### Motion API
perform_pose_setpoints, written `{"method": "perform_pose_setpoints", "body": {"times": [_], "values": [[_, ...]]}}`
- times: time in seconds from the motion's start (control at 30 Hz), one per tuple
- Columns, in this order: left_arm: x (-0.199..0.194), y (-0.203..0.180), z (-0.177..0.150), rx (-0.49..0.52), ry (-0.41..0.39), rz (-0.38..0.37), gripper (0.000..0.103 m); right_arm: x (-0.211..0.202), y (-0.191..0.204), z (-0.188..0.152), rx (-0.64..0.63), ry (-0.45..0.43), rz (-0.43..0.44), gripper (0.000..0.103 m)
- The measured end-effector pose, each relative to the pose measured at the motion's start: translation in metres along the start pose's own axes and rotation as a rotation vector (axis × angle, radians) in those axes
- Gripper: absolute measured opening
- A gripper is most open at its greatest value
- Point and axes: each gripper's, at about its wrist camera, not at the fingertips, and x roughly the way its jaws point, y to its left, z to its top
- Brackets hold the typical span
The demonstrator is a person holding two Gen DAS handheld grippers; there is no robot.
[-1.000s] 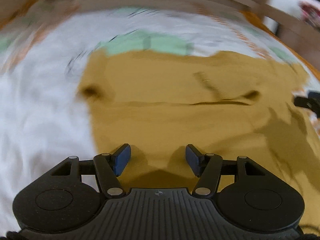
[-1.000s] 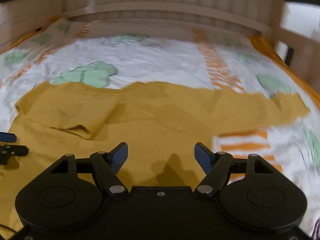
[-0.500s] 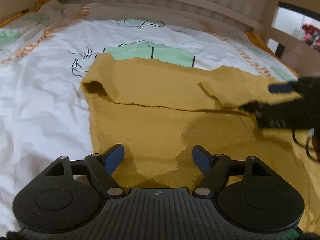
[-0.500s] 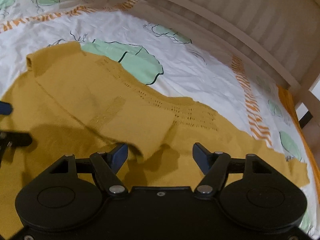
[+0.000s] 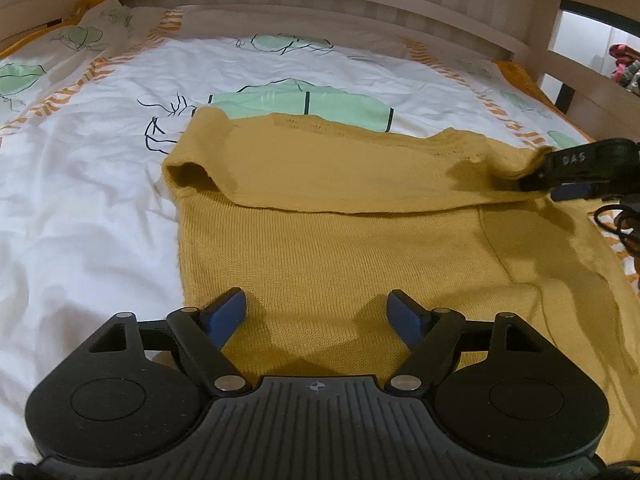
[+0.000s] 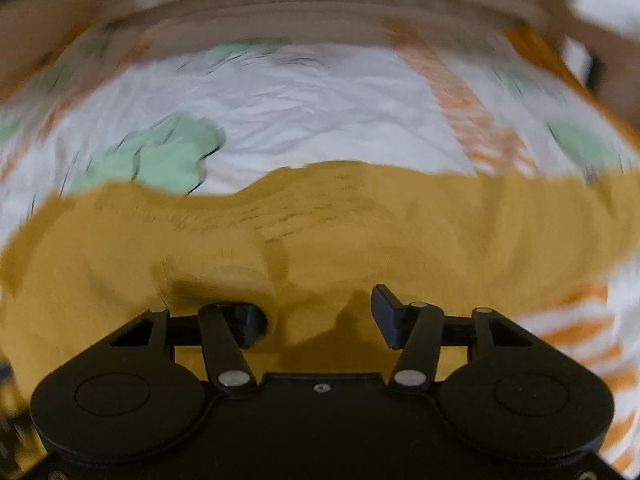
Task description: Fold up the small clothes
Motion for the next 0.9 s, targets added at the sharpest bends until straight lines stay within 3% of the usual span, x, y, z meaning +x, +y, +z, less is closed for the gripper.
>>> {"method": "perform_pose_setpoints", "body": {"times": [0.13, 0.3, 0.43, 0.53, 0.63, 0.67, 0.77, 0.9], "values": [[0.000, -0.001, 0.000, -0.003, 0.002, 0.004, 0.077, 0.003, -0.021, 0.002, 0.057, 0.000, -0.017, 0.053], [0.000, 0.000, 0.000, -0.005, 0.002, 0.004, 0.077, 0.009, -0.030, 0.006, 0.017, 0.027, 0.072, 0.053], [0.000, 0.000, 0.000, -0.007, 0.001, 0.004, 0.077, 0.015, -0.037, 0.008, 0.016, 0.036, 0.043, 0.055], [0.001, 0.000, 0.000, -0.010, 0.000, 0.007, 0.078, 0.016, -0.046, 0.006, 0.055, 0.056, 0.140, 0.055], [0.001, -0.001, 0.000, -0.012, -0.002, 0.010, 0.078, 0.018, -0.046, 0.004, 0.060, 0.054, 0.180, 0.053], [0.001, 0.000, 0.000, -0.012, -0.003, 0.010, 0.079, 0.018, -0.046, 0.004, 0.063, 0.045, 0.191, 0.051], [0.001, 0.000, 0.000, -0.016, -0.004, 0.008, 0.079, 0.019, -0.048, 0.004, 0.095, 0.030, 0.208, 0.019], [0.001, 0.000, 0.000, -0.018, -0.004, 0.009, 0.080, 0.012, -0.038, 0.009, 0.055, 0.007, 0.223, 0.012]]}}
